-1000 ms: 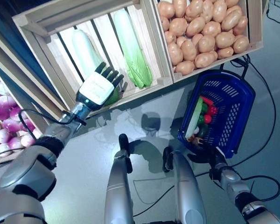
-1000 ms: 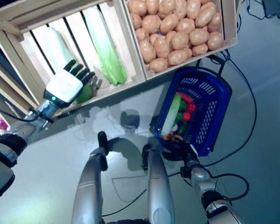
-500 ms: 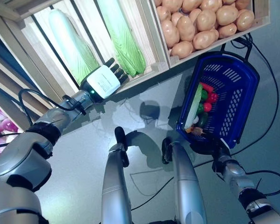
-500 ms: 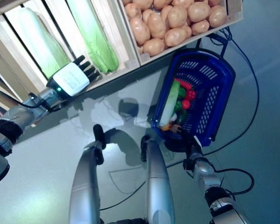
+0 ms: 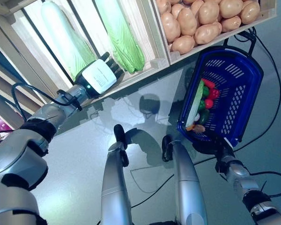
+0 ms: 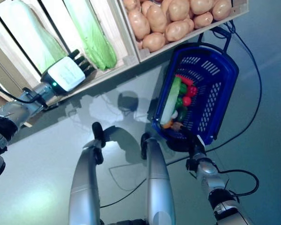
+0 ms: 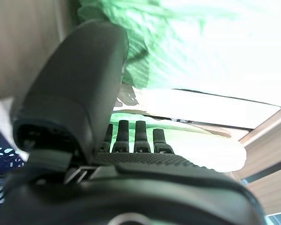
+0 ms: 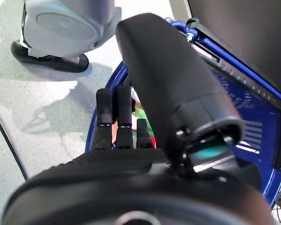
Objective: Put vegetables into the basket
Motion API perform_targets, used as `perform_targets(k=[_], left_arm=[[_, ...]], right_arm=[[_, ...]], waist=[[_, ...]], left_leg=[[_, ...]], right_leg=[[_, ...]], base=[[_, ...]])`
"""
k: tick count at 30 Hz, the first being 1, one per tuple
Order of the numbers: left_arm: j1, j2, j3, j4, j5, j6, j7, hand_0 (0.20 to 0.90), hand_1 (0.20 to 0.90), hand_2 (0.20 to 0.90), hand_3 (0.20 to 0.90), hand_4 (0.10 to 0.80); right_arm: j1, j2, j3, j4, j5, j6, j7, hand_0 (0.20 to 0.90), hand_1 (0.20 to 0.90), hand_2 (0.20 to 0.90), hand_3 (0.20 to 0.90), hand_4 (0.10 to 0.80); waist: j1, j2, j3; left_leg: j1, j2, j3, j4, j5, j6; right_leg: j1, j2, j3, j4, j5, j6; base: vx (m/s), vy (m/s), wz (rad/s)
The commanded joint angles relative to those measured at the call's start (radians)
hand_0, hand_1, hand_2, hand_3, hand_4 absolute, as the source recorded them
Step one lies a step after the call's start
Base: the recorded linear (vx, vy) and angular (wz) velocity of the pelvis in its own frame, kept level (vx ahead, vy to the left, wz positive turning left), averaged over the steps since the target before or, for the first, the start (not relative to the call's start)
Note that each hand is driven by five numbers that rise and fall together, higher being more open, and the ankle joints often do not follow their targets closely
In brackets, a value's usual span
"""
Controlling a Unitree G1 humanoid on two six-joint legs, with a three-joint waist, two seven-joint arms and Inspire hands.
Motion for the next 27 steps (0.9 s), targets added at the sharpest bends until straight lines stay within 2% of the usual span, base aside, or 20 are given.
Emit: perform_targets(k=[1,9,13,14,15,16,27], left_arm=[[-0.061,0.107,0.115,-0.003,-0.013,0.139,0.128,0.9,0.9,0.9,0.9,0.8],[-0.028,0.131,0.154,-0.002,-0.001,0.152,0.102,0.9,0.9,0.9,0.9,0.8],[-0.001,0.139,0.173,-0.001,-0.05,0.167,0.109,0.9,0.9,0.9,0.9,0.8],[0.002,0.14,0.174,0.003,-0.056,0.169,0.112,0.804,0.804,0.804,0.804,0.736],[0.005,0.139,0.178,0.008,-0.048,0.167,0.117,0.462,0.462,0.462,0.462,0.508],[0.003,0.14,0.174,0.014,-0.045,0.163,0.125,0.3,0.3,0.3,0.3,0.4],[-0.022,0.147,0.163,0.008,-0.034,0.176,0.14,0.3,0.3,0.3,0.3,0.4]], right_arm=[[0.097,-0.068,-0.063,-0.027,0.049,-0.037,-0.063,0.9,0.9,0.9,0.9,0.8],[0.099,-0.075,-0.071,-0.038,0.048,-0.035,-0.07,0.9,0.9,0.9,0.9,0.8],[0.092,-0.086,-0.072,-0.046,0.052,-0.02,-0.073,0.9,0.9,0.9,0.9,0.8],[0.091,-0.089,-0.074,-0.046,0.053,-0.019,-0.073,0.9,0.9,0.9,0.9,0.8],[0.089,-0.091,-0.075,-0.047,0.053,-0.018,-0.074,0.9,0.9,0.9,0.9,0.8],[0.086,-0.093,-0.077,-0.042,0.054,-0.02,-0.069,0.9,0.9,0.9,0.9,0.8],[0.065,-0.112,-0.077,-0.041,0.061,-0.01,-0.073,0.9,0.9,0.9,0.9,0.8]], waist=[[0.001,0.013,0.0],[0.012,0.018,0.0],[0.017,0.017,0.0],[0.018,0.017,0.0],[0.018,0.017,0.0],[0.018,0.016,0.0],[0.023,0.015,0.0]], left_leg=[[0.033,0.01,-0.001,0.22,-0.288,0.002],[0.03,0.002,-0.003,0.21,-0.283,0.0],[0.03,0.006,-0.002,0.194,-0.273,-0.003],[0.031,0.006,-0.003,0.191,-0.271,-0.005],[0.032,0.006,-0.003,0.189,-0.27,-0.005],[0.033,0.006,-0.003,0.185,-0.269,-0.006],[0.048,0.0,0.008,0.16,-0.263,-0.005]], right_leg=[[0.031,-0.007,0.044,-0.172,0.196,0.04],[0.03,-0.014,0.035,-0.18,0.197,0.039],[0.028,-0.018,0.029,-0.182,0.196,0.037],[0.03,-0.018,0.027,-0.183,0.195,0.037],[0.031,-0.019,0.025,-0.184,0.195,0.038],[0.031,-0.019,0.023,-0.185,0.195,0.038],[0.044,-0.021,0.013,-0.204,0.199,0.038]], base=[[0.0,0.0,0.0],[-0.007,0.003,0.01],[0.0,0.0,0.0],[0.0,0.0,0.0],[0.0,0.0,0.0],[0.0,0.0,0.0],[-0.005,0.002,0.01]])
